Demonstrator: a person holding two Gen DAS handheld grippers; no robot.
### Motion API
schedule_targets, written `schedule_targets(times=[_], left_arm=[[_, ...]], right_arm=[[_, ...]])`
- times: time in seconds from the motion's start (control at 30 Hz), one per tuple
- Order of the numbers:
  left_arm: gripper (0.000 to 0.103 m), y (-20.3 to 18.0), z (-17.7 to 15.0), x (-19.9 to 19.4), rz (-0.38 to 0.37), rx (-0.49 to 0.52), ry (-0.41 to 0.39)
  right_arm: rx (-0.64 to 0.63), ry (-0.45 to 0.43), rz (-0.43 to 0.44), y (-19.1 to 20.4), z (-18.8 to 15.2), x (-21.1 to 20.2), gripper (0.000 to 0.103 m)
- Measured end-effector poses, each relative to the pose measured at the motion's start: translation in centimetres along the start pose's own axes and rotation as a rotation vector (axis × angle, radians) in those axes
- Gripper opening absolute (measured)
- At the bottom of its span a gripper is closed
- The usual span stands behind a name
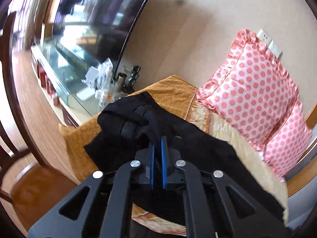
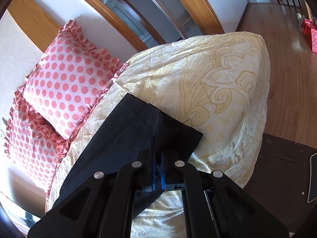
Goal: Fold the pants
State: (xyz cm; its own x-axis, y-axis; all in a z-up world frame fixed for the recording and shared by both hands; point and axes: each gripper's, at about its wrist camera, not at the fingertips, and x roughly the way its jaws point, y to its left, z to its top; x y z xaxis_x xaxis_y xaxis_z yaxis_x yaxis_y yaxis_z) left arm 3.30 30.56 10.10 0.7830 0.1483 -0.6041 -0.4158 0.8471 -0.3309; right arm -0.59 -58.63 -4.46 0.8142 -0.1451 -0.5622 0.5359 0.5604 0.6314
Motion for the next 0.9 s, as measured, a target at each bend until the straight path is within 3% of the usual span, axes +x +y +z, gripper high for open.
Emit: schedule_targets(times=[0.1, 0.17, 0.27, 0.4, 0.53, 0.63, 0.77, 0.9], left_arm=[[0.007, 1.3, -2.4, 2.5, 0.103, 0.057, 0.119], [0.014, 3.2, -3.4, 3.5, 0.083, -0.014, 0.169], [0.04, 5.1, -3.2, 2.0, 0.08, -0.104, 0.114], [0.055, 4.6, -2.3, -0.4, 0.047, -0.094, 0.016], [0.067, 0.7, -2.1, -0.8, -0.08, -0.017, -0.004], [0.074, -2.9, -3.4, 0.1, -0.148, 0.101, 0.013], [0.078, -6.5, -5.7, 2.1, -0.138, 0.264, 0.056], [0.078, -7.0, -7.2, 4.7, -0.141, 0.271, 0.151]], right_arm=[[0.0, -0.001, 0.006, -0.1, 0.0, 0.0, 0.003], [-0.005, -0.001, 0.002, 0.0, 0.1, 0.0, 0.003], [-0.011, 0.001, -0.001, 0.1, 0.1, 0.1, 0.003], [-0.01, -0.004, -0.004, 0.2, 0.1, 0.1, 0.003], [-0.012, -0.005, -0.011, 0.4, 0.1, 0.1, 0.003], [-0.015, 0.001, -0.009, 0.4, 0.2, 0.2, 0.003], [-0.027, 0.009, -0.003, 0.4, 0.3, 0.3, 0.003], [-0.034, 0.02, -0.002, 0.4, 0.4, 0.3, 0.003]])
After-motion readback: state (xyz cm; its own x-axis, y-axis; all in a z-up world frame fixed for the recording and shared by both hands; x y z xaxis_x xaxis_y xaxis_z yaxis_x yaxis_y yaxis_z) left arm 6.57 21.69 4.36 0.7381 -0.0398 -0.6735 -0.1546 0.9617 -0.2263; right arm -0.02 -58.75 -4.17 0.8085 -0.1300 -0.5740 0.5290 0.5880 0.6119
